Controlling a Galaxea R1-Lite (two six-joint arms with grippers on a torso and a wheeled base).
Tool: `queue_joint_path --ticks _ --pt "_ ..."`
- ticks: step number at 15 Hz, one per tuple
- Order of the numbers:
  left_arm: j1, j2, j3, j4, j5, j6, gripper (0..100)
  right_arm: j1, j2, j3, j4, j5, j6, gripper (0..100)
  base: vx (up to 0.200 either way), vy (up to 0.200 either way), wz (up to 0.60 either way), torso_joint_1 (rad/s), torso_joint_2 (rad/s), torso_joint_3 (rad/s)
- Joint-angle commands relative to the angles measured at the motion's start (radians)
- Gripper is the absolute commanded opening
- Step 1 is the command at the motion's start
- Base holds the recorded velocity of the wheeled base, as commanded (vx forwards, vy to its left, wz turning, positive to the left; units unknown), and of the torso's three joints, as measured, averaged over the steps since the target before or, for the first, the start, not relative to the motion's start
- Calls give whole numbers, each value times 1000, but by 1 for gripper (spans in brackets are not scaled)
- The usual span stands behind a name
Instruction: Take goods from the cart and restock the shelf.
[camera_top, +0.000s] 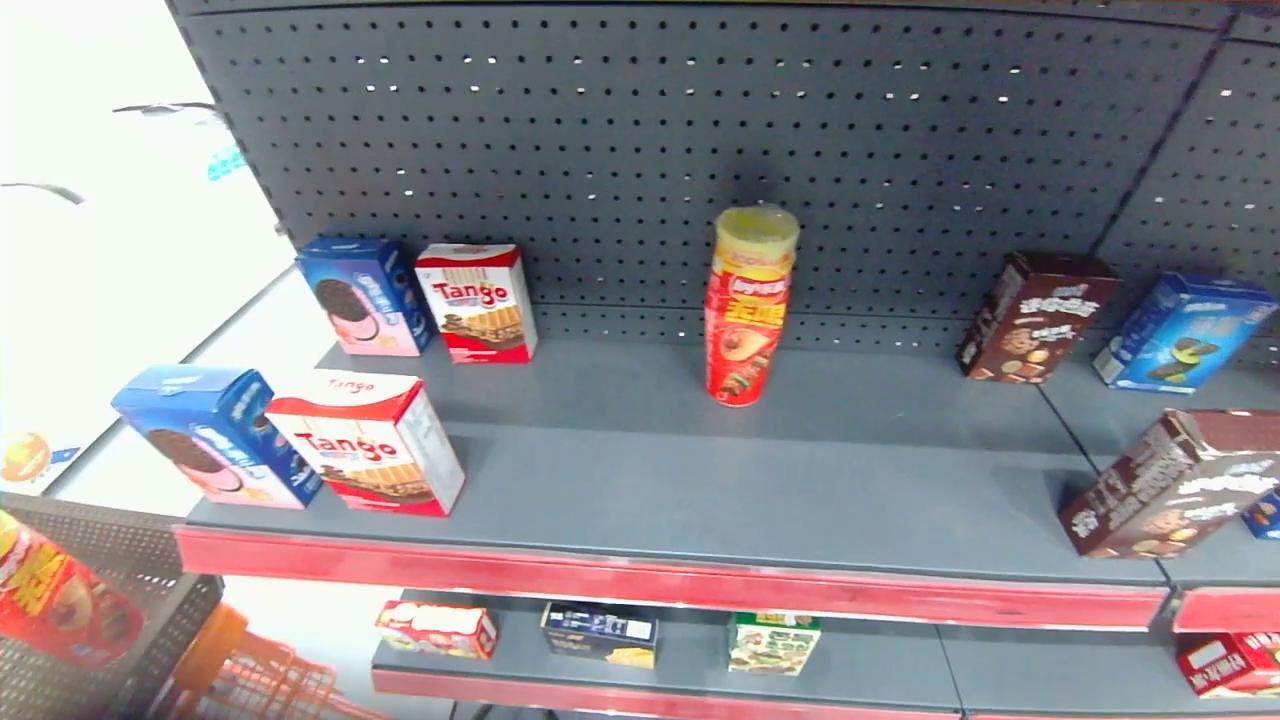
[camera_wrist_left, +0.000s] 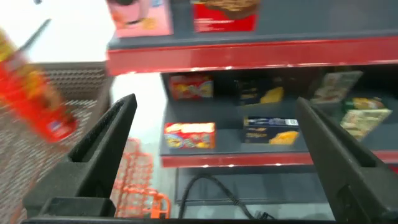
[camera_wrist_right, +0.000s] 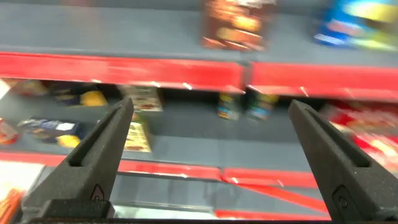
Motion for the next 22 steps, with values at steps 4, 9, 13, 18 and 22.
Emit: queue_joint_path --ticks 4,9,13,18,22 --pt "-1 1 0 1 0 -1 100 -1 0 0 -1 0 0 100 0 0 600 7 2 2" --pt "1 1 0 0 0 -1 100 -1 0 0 -1 0 0 100 0 0 120 0 -1 0" --pt "-1 1 0 0 -2 4 100 -1 0 0 -1 0 0 100 0 0 0 0 0 0" --pt "-1 1 0 0 -2 4 100 1 0 0 -1 2 -3 100 0 0 0 0 0 0" --pt "-1 1 0 0 0 -1 100 -1 0 0 -2 -1 -9 100 0 0 150 1 1 2"
